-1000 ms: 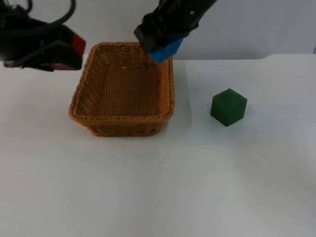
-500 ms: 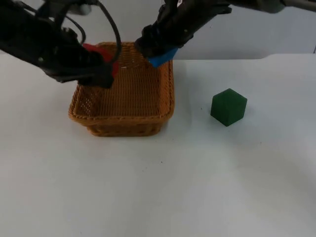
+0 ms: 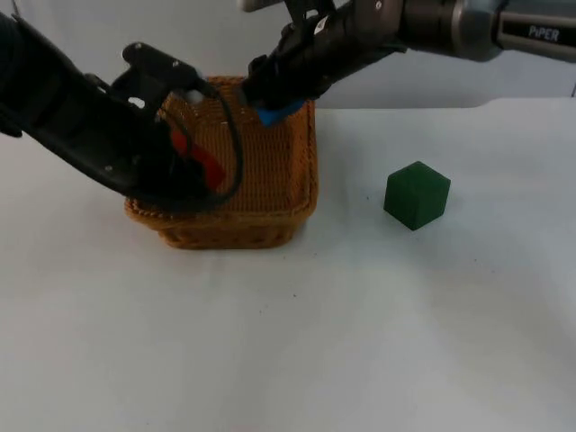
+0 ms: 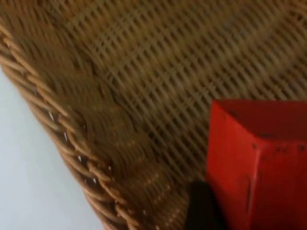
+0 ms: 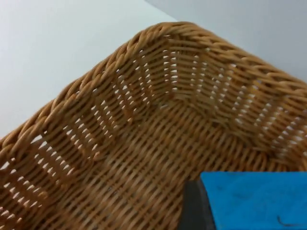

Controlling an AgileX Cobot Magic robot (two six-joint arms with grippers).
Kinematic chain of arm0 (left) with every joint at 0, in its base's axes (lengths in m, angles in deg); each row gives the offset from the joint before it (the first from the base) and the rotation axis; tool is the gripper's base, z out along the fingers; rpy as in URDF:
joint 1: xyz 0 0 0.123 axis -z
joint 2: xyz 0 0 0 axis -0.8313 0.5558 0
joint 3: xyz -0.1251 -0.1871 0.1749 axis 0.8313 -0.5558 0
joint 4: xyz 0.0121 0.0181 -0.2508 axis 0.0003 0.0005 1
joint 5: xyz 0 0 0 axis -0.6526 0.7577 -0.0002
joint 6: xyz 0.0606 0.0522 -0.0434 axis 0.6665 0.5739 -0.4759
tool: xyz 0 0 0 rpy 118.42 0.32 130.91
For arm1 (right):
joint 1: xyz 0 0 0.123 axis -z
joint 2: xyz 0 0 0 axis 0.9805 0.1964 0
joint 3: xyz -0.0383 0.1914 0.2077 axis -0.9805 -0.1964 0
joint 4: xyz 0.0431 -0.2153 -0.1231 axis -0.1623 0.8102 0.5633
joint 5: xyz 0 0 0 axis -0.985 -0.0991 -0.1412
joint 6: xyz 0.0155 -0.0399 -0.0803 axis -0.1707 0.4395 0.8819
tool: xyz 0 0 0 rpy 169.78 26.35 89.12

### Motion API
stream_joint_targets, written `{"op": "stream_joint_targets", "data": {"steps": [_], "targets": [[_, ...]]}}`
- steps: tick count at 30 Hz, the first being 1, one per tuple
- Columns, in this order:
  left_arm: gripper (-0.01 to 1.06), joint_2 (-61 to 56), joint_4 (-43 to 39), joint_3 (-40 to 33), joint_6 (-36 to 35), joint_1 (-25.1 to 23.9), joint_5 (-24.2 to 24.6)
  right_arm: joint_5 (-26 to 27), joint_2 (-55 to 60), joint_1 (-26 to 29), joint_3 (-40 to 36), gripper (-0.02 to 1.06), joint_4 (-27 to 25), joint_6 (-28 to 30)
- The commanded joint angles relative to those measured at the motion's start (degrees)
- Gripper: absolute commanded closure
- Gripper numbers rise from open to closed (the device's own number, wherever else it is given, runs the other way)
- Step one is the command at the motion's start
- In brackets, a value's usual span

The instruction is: Pick up one cube with each hand and place exactly two cubes into the same basket, leaving the remaining cube outside.

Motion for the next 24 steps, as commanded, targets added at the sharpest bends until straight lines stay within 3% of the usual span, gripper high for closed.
{"op": "stream_joint_targets", "data": {"steps": [1, 24], "targets": [[1.05, 0.2, 0.9, 0.3, 0.2, 0.3, -0.6, 1.4, 0.6, -0.2, 0.5, 1.05, -1.2, 0.9], [1.05, 0.2, 0.6, 0.3, 0.1, 0.3, -0.8, 0.5, 3.1, -0.4, 0.5, 1.05, -0.8, 0.9]]}}
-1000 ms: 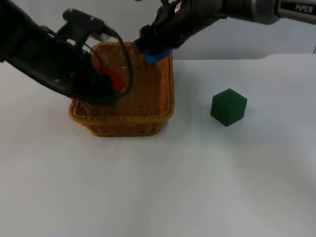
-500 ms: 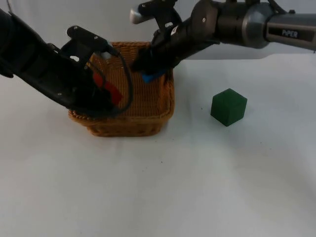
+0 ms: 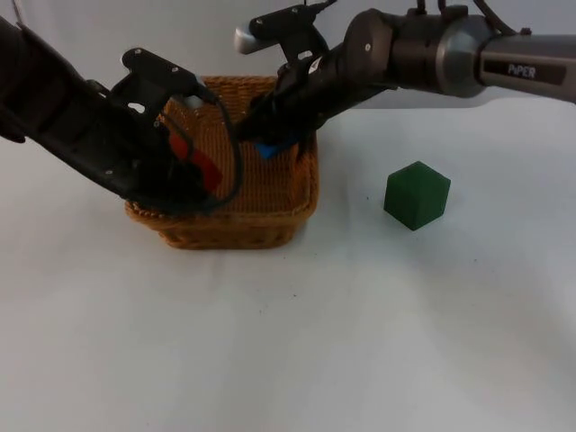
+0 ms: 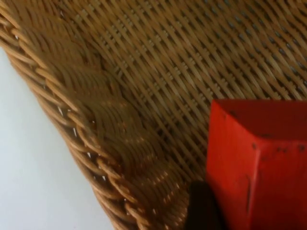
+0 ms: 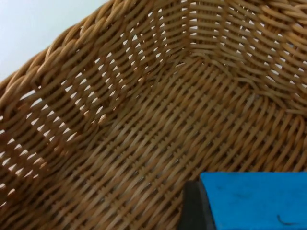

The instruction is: Pick up one cube with each hand and place exactly two cubes into the same basket, leaving the remaining cube outside.

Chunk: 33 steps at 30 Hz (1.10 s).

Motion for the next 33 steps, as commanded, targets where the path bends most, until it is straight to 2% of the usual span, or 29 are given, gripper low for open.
{"op": "stream_joint_targets", "data": {"steps": [1, 2, 3, 4, 7, 9, 10, 12, 14, 23, 33], "targets": [[1.04, -0.3, 0.4, 0.3, 0.0, 0.3, 0.4, 0.0, -0.2, -0.1, 0.5, 1.04, 0.1, 0.3], [1.01, -0.3, 0.4, 0.3, 0.0, 0.3, 0.5, 0.0, -0.2, -0.1, 0.5, 1.01, 0.1, 0.3], [0.93, -0.3, 0.4, 0.3, 0.0, 0.3, 1.0, 0.0, -0.2, -0.1, 0.5, 0.94, 0.1, 0.3], [0.93, -0.3, 0.4, 0.3, 0.0, 0.3, 1.0, 0.0, -0.2, -0.1, 0.5, 0.94, 0.1, 0.3], [0.67, -0.3, 1.1, 0.3, 0.0, 0.3, 1.3, -0.1, -0.2, -0.1, 0.5, 0.73, 0.1, 0.3], [0.5, -0.4, 1.2, 0.3, 0.0, 0.3, 1.3, -0.1, -0.2, -0.1, 0.5, 0.55, 0.1, 0.3], [0.5, -0.4, 1.2, 0.3, 0.0, 0.3, 1.3, -0.1, -0.2, -0.1, 0.5, 0.55, 0.1, 0.3], [0.38, -0.5, 1.1, 0.3, 0.0, 0.3, 0.9, -0.1, -0.2, -0.1, 0.5, 0.42, 0.1, 0.3], [0.31, -0.5, 1.1, 0.3, 0.0, 0.3, 0.5, -0.1, -0.4, -0.1, 0.5, 0.33, 0.1, -0.3], [0.3, -3.7, 1.1, 0.3, 0.0, 0.3, -0.3, 0.3, -4.0, 0.2, 0.5, 0.3, 0.2, -0.8], [0.3, -13.6, 0.8, 0.3, -0.1, 0.3, 0.0, -6.3, -12.6, 0.3, 0.5, 0.3, 0.2, -0.8]]}}
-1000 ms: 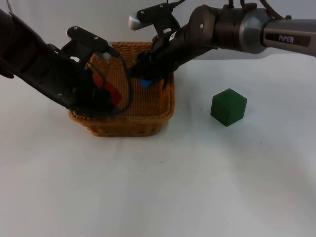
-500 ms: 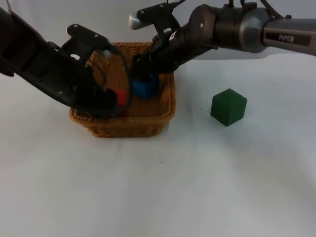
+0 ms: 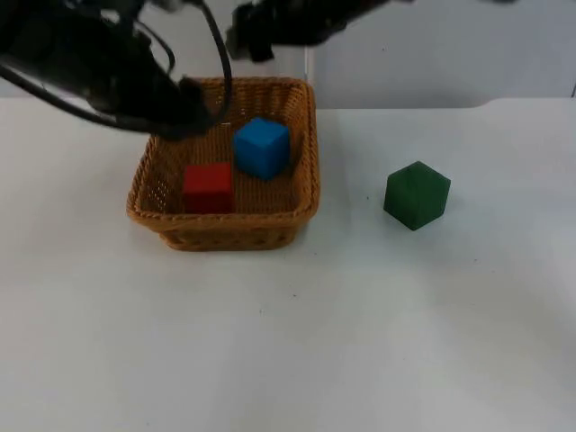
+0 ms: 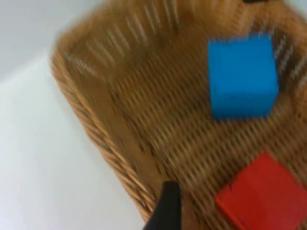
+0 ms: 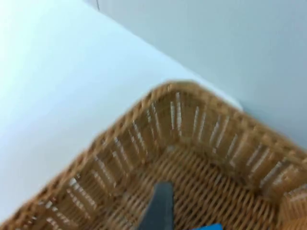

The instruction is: Pick up one cube with each hand and place exactly two cubes into the same basket, leaving the remaining cube outside.

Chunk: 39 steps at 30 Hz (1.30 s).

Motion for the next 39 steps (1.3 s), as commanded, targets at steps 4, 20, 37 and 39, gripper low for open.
{"op": "stream_joint_targets", "data": {"steps": [4, 20, 37, 39], "targets": [[0.3, -7.2, 0.3, 0.1, -2.3, 0.1, 2.0, -6.7, -6.3, 0.2, 0.5, 0.3, 0.1, -0.1], [0.3, -20.8, -8.1, 0.1, -14.5, 0.0, 12.6, -25.8, -15.6, 0.2, 0.5, 0.3, 1.7, -0.4], [0.3, -29.4, -26.5, 0.0, -32.9, 0.0, 18.1, -36.3, -23.9, 0.2, 0.5, 0.3, 3.7, -3.7], [0.3, -30.7, -27.4, 0.0, -33.0, 0.0, 19.2, -37.0, -25.0, 0.2, 0.5, 0.3, 3.6, -4.2]]}}
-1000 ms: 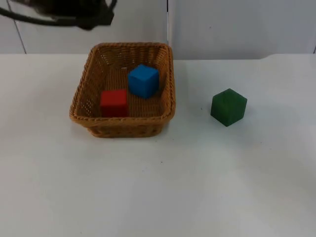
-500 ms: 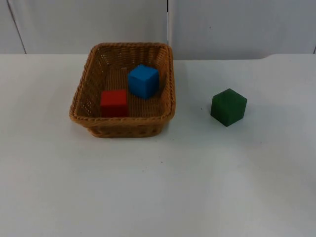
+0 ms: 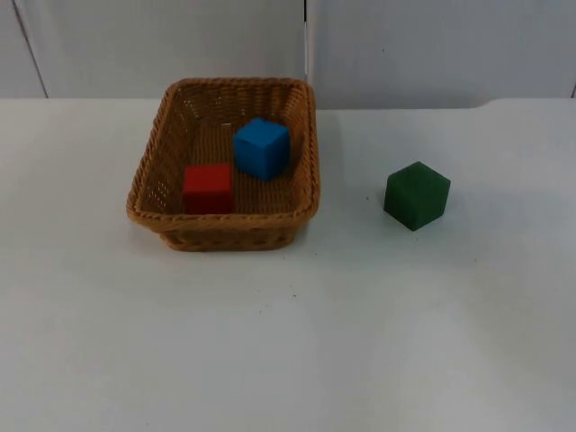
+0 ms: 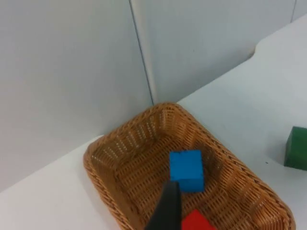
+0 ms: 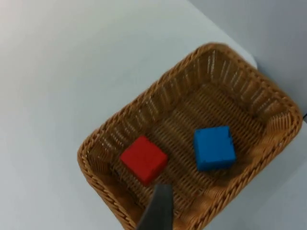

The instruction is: Pick up one cube with each hand and place exactly two cubes into the same basket, leaving the remaining cube outside.

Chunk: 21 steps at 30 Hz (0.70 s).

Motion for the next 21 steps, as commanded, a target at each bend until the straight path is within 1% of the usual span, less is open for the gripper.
{"op": "stream_joint_targets", "data": {"steps": [1, 5, 9, 11, 14, 15, 16, 19, 20, 21], "targets": [[0.3, -2.2, -1.9, 0.0, -1.4, 0.0, 2.1, -1.4, -2.6, 0.1, 0.5, 0.3, 0.0, -0.7], [0.3, -3.5, -2.4, -0.1, -1.6, 0.0, 3.6, -3.3, -3.9, 0.1, 0.5, 0.3, -0.2, -1.0], [0.3, -3.9, -3.2, -0.1, -1.6, 0.0, 6.1, -3.3, -5.0, 0.1, 0.2, 0.3, -0.4, -1.5], [0.3, -4.1, -4.6, -0.1, -2.2, 0.0, 7.3, -3.3, -6.1, 0.1, -1.3, 0.3, -0.4, -1.9], [0.3, -5.0, -6.7, -0.5, -4.7, 0.0, 7.3, -2.9, -9.5, 0.1, -7.2, 0.3, -0.4, -1.7], [0.3, -5.0, -6.7, -0.5, -4.7, 0.0, 7.3, -2.9, -9.5, 0.1, -7.2, 0.3, -0.4, -1.7], [0.3, -5.8, -6.7, -1.3, -4.7, 0.0, 6.9, -0.7, -11.6, 0.1, -10.7, 0.3, -0.1, -1.7], [0.3, -7.0, -6.5, -3.1, -4.7, 0.0, 6.3, 2.5, -14.1, 0.1, -16.3, 0.3, -0.1, -1.7], [0.3, -7.5, -6.5, -3.8, -4.7, 0.0, 6.3, 3.1, -14.8, 0.1, -18.0, 0.3, -0.1, -1.7], [0.3, -7.5, -6.5, -3.8, -4.7, 0.0, 6.3, 3.1, -14.8, 0.1, -18.0, 0.3, -0.1, -1.7]]}}
